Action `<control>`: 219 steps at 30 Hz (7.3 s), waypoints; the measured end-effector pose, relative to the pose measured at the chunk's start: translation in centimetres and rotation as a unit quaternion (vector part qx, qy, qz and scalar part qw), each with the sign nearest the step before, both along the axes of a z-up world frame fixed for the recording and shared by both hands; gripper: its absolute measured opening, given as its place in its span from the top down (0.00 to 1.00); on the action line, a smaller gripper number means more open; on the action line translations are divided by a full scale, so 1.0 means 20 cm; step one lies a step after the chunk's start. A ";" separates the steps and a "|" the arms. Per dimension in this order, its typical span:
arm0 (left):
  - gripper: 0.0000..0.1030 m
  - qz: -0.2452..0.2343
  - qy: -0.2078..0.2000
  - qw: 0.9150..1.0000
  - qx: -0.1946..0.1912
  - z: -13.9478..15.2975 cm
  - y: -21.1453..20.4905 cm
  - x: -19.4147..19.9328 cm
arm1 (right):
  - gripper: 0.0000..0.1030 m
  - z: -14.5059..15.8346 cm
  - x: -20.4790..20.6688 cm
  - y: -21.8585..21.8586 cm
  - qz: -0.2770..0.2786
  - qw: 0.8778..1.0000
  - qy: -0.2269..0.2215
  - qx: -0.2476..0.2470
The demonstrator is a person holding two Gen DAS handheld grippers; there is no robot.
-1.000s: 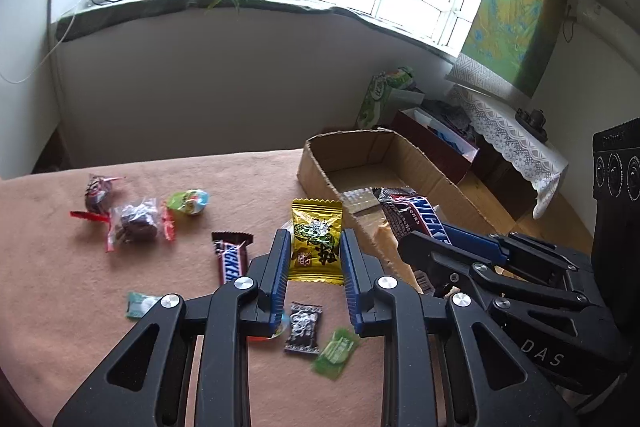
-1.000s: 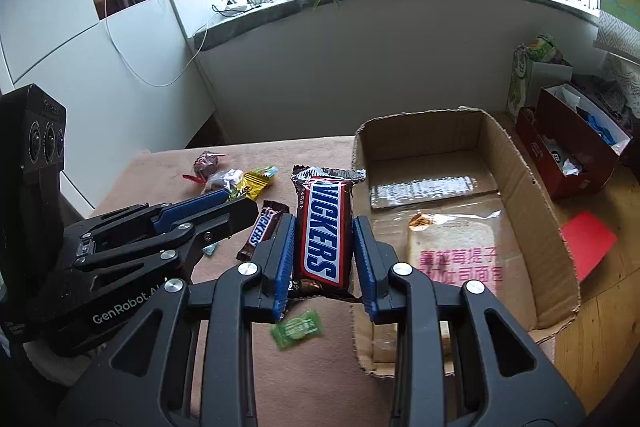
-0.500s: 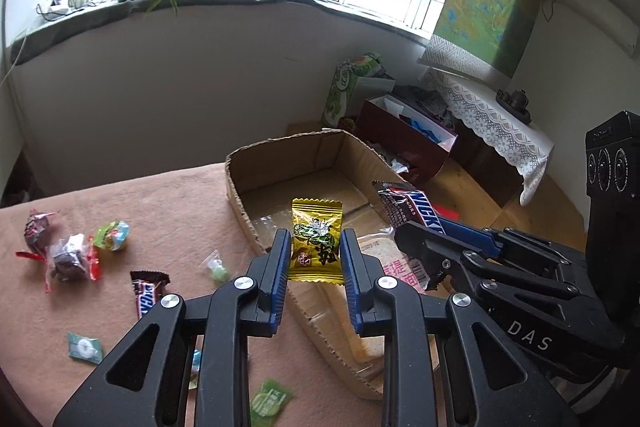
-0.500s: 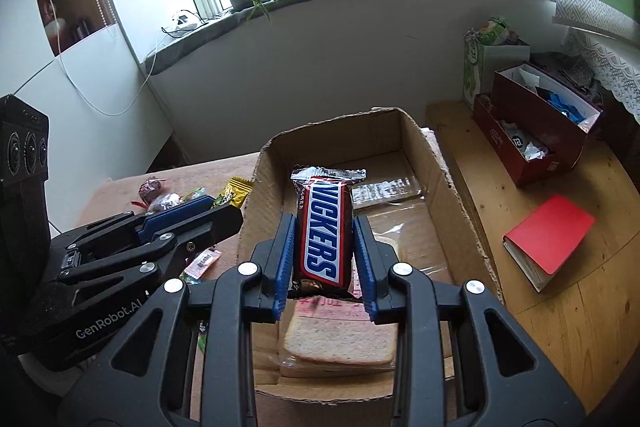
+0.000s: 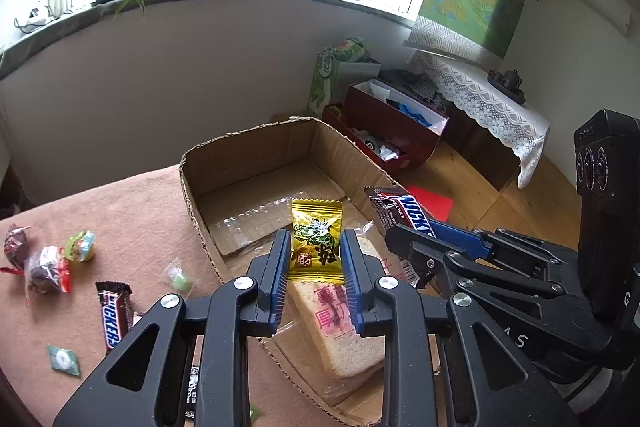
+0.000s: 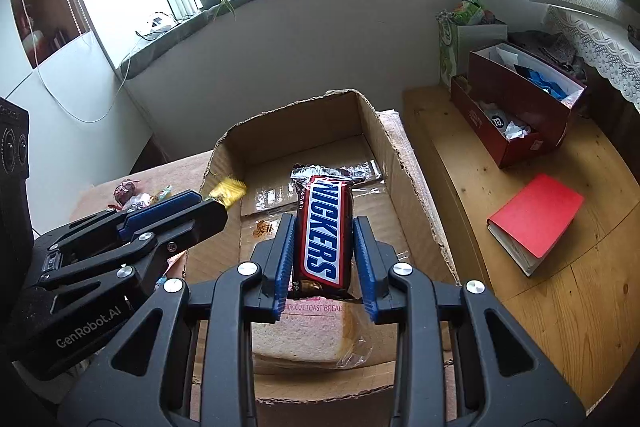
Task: Organize snacks
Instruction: 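Carry both snacks to the box and release them onto the bread, then grasp the jelly cup with the right tool while the left tool grasps the green mint packet, then carry the jelly cup and mint packet to the box and release them, then grasp the clear chocolate candy bag with the left tool while the right tool grasps the Snickers bar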
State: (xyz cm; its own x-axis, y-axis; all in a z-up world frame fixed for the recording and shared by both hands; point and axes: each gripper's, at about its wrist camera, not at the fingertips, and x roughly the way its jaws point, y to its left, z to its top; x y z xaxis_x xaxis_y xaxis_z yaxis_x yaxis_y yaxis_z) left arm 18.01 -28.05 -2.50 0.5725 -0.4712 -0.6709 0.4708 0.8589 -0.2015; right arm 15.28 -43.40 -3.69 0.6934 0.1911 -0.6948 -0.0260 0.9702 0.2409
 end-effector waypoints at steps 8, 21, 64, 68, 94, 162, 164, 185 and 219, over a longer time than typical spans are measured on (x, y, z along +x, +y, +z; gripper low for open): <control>0.72 0.005 -0.003 1.000 -0.003 0.02 0.02 -0.02 | 0.50 0.05 -0.05 0.01 -0.017 1.000 -0.008 -0.014; 0.72 0.032 -0.009 0.999 -0.027 0.09 0.24 -0.10 | 0.46 0.16 -0.17 0.14 -0.009 0.999 -0.030 -0.022; 0.72 0.161 0.121 0.979 -0.036 -0.40 1.16 -0.15 | 0.44 -0.27 -0.05 1.01 0.154 0.985 0.073 -0.032; 0.72 0.161 0.137 0.977 -0.040 -0.44 1.16 -0.10 | 0.45 -0.29 -0.02 1.03 0.164 0.983 0.078 -0.030; 0.80 0.162 0.056 0.981 0.086 -0.46 0.98 0.03 | 0.59 -0.40 0.04 1.13 0.192 0.975 0.073 -0.086; 0.72 -0.014 0.037 0.999 -0.009 -0.08 -0.01 -0.10 | 0.62 -0.04 -0.20 -0.01 -0.004 0.999 -0.001 -0.037; 0.66 -0.014 0.036 0.999 -0.011 -0.08 -0.02 -0.10 | 0.48 -0.03 -0.21 -0.01 -0.006 0.999 -0.004 -0.039; 0.66 0.026 0.027 0.998 -0.041 0.01 0.29 -0.13 | 0.47 0.11 -0.25 0.23 0.015 0.998 -0.025 -0.047; 0.66 0.159 0.074 0.983 -0.047 -0.12 1.27 0.31 | 0.46 -0.13 0.14 1.09 0.150 0.987 0.046 -0.024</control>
State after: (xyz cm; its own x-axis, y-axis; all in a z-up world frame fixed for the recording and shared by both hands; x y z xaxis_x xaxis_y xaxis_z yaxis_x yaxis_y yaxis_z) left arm 24.26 -2.72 -4.93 0.6006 -0.3481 -0.7198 0.1407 0.9322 -0.3334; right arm 18.10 -21.57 -6.38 0.5436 0.3438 -0.7657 -0.2938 0.9325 0.2102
